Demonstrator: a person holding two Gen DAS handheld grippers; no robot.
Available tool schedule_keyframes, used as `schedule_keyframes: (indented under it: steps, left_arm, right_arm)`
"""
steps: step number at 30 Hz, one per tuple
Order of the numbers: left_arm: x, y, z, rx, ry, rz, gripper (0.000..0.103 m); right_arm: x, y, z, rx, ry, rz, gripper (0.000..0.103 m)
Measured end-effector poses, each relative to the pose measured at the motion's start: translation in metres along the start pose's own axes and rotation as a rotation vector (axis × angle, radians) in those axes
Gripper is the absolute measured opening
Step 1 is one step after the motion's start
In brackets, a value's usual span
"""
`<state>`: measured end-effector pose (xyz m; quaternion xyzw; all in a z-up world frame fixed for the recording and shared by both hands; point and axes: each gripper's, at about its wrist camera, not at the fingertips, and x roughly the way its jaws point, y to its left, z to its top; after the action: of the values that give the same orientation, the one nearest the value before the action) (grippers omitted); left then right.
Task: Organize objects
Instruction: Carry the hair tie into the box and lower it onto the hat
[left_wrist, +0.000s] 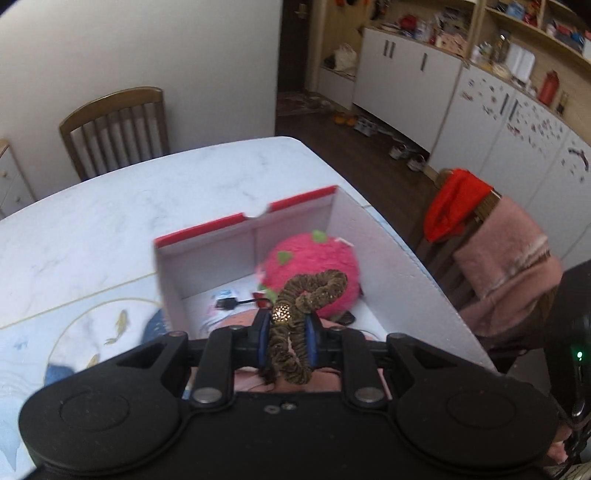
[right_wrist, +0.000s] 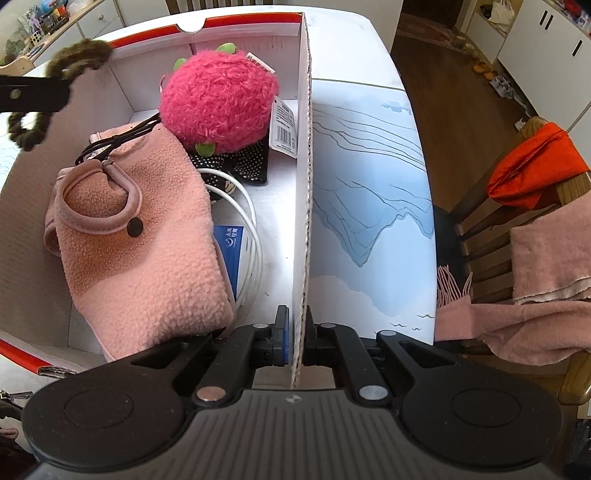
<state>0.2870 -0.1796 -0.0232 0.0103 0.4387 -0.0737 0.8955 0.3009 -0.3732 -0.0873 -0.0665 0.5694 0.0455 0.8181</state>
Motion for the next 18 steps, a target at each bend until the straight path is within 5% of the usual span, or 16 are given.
schedule_keyframes:
  steps: [8, 18]
  left_arm:
    - [0.024, -0.023, -0.004, 0.111, 0.026, 0.048, 0.018]
    - [0.068, -0.031, -0.018, 0.195, 0.148, 0.062, 0.018]
  right_arm:
    - [0.0, 0.0, -0.001, -0.008, -0.006, -0.001, 0.005]
    - [0.0, -0.001, -0.001, -0.016, -0.012, 0.001, 0.005]
